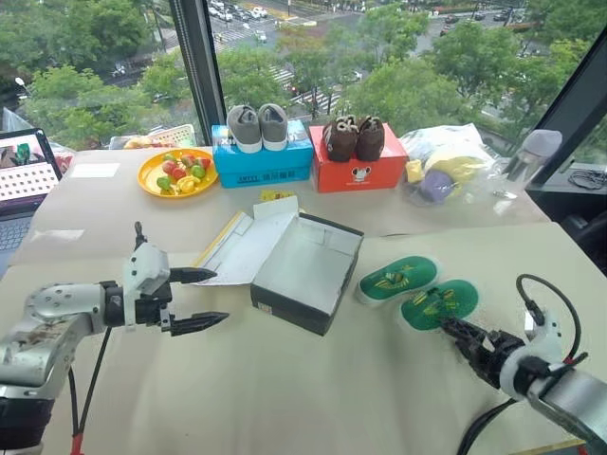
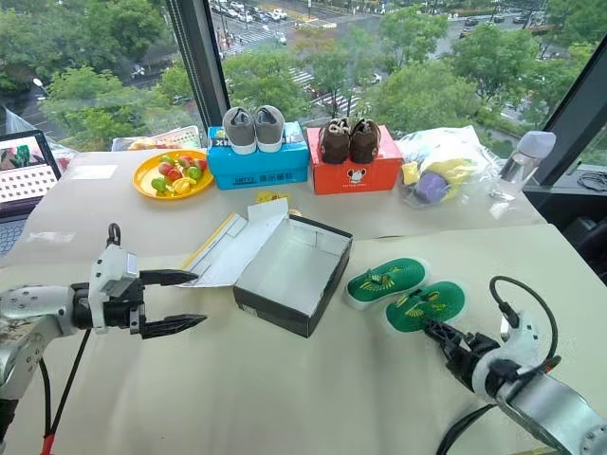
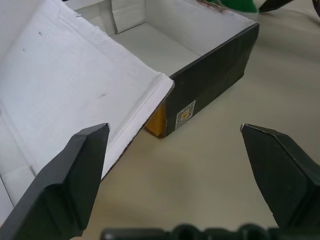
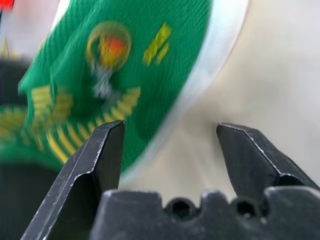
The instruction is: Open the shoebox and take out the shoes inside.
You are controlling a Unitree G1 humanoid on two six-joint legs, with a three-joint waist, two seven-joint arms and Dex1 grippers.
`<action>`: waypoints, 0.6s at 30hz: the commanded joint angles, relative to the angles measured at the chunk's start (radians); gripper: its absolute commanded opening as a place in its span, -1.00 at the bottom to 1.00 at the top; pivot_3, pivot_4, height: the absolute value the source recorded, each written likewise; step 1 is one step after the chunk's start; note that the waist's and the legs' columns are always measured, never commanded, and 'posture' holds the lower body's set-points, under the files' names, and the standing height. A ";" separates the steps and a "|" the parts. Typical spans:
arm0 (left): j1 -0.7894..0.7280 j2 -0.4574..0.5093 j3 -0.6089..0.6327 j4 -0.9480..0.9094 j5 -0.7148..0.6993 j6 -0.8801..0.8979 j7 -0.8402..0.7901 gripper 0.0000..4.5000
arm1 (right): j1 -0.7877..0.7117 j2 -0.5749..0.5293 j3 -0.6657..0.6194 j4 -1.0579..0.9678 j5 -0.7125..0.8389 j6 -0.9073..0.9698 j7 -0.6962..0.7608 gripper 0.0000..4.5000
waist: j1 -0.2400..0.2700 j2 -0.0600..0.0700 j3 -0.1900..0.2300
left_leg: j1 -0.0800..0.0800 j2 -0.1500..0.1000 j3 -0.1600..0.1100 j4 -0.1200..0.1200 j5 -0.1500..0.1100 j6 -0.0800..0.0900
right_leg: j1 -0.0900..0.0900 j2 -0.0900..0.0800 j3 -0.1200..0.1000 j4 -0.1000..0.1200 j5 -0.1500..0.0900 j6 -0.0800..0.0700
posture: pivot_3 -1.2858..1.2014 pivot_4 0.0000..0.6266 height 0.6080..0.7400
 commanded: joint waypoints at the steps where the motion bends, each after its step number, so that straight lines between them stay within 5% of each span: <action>1: 0.037 -0.044 0.073 -0.048 -0.018 0.027 0.107 1.00 | 0.119 -0.151 -0.187 -0.111 -0.113 0.185 0.404 0.59 | 0.001 0.002 -0.001 | 0.000 0.000 0.001 0.001 0.000 0.000 | 0.000 0.000 0.001 0.000 0.000 0.001 | 0.03 -0.52 0.86; 4: 0.065 -0.129 0.121 -0.092 -0.013 0.045 0.266 1.00 | 0.149 -0.187 -0.240 -0.280 -0.308 0.144 0.650 0.59 | -0.001 0.000 -0.003 | 0.000 0.001 0.001 0.000 -0.001 0.001 | 0.001 0.001 0.001 -0.001 -0.003 0.007 | 0.03 -0.52 0.86; 7: 0.092 -0.230 0.148 -0.139 0.030 0.056 0.448 1.00 | 0.123 -0.171 -0.159 -0.464 -0.513 0.057 0.709 0.59 | 0.001 -0.001 -0.003 | 0.001 0.001 0.000 0.001 0.000 0.000 | 0.001 0.001 0.001 0.000 -0.003 0.010 | 0.03 -0.52 0.86; 14: 0.129 -0.395 0.157 -0.157 0.125 0.018 0.699 1.00 | -0.034 -0.044 0.262 -0.589 -1.074 -0.050 0.457 0.59 | 0.010 -0.010 -0.010 | 0.001 -0.001 0.000 0.002 0.001 -0.001 | 0.000 0.000 0.001 0.000 -0.002 0.010 | 0.03 -0.52 0.86; 18: 0.166 -0.453 0.138 -0.142 0.218 -0.042 0.794 1.00 | -0.041 0.013 0.491 -0.544 -1.534 -0.138 0.232 0.59 | 0.013 -0.012 -0.012 | 0.000 -0.001 0.001 0.002 0.004 -0.007 | -0.001 -0.001 0.000 0.000 0.002 0.002 | 0.03 -0.52 0.86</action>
